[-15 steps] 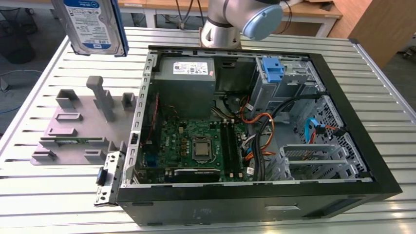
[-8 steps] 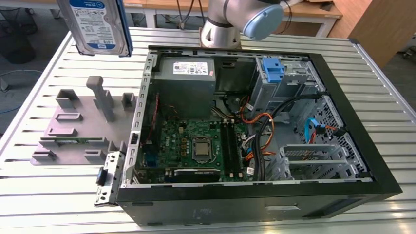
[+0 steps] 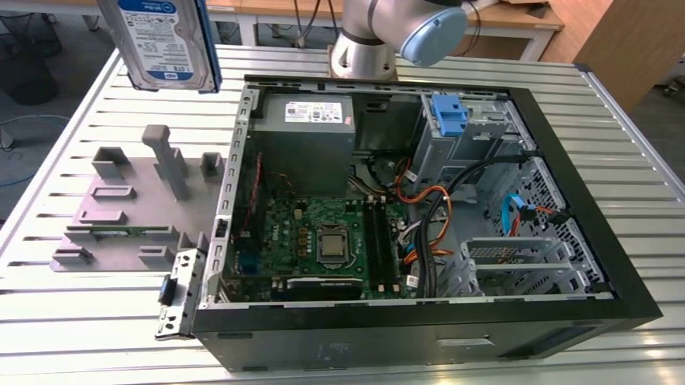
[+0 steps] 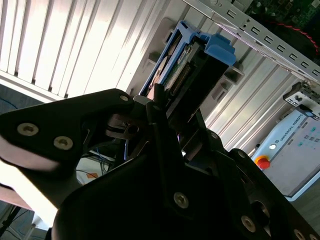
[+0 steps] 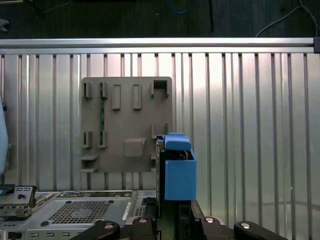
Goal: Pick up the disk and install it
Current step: 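Pick up the disk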
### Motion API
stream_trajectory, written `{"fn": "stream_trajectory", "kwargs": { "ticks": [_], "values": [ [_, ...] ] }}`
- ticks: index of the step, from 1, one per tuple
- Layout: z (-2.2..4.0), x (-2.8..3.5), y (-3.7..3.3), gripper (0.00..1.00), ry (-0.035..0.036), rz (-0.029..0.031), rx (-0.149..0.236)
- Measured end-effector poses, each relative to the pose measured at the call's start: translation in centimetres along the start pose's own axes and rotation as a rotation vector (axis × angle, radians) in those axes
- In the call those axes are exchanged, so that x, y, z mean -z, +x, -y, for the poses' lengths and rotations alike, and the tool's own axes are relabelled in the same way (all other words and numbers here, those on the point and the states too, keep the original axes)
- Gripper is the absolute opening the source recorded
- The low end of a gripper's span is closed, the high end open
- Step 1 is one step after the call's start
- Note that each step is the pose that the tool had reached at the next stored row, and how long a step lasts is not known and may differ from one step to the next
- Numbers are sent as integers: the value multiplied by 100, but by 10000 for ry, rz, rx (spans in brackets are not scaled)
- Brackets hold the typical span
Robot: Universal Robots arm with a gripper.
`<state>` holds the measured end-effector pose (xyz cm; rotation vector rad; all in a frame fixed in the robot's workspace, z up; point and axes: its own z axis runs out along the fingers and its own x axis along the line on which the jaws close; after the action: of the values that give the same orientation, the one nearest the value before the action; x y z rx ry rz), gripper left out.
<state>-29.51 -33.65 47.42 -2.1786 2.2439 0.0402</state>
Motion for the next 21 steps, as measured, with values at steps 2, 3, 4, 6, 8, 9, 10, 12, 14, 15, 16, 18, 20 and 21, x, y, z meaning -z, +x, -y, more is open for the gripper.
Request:
{"fn": "stream_trajectory", "kwargs": {
  "ticks": [2, 3, 4, 6, 8, 9, 10, 12, 14, 15, 16, 18, 20, 21],
  "values": [
    [0, 8, 0, 35, 0, 0, 0],
    [0, 10, 0, 35, 1, 0, 0],
    [0, 11, 0, 35, 1, 0, 0],
    [0, 12, 0, 35, 0, 0, 0],
    [0, 13, 0, 35, 0, 0, 0],
    [0, 13, 0, 35, 0, 0, 0],
    [0, 13, 0, 35, 0, 0, 0],
    [1, 14, 0, 35, -1, -1, 0],
    [10, 15, -1, 35, -3, -2, 1],
    [16, 14, -1, 35, -2, -1, 1],
    [23, 14, -1, 35, -1, -1, 0],
    [40, 14, -2, 35, -1, 0, 0],
    [61, 14, -2, 35, -1, 0, 0],
    [73, 14, -3, 35, -1, 0, 0]
  ]
}}
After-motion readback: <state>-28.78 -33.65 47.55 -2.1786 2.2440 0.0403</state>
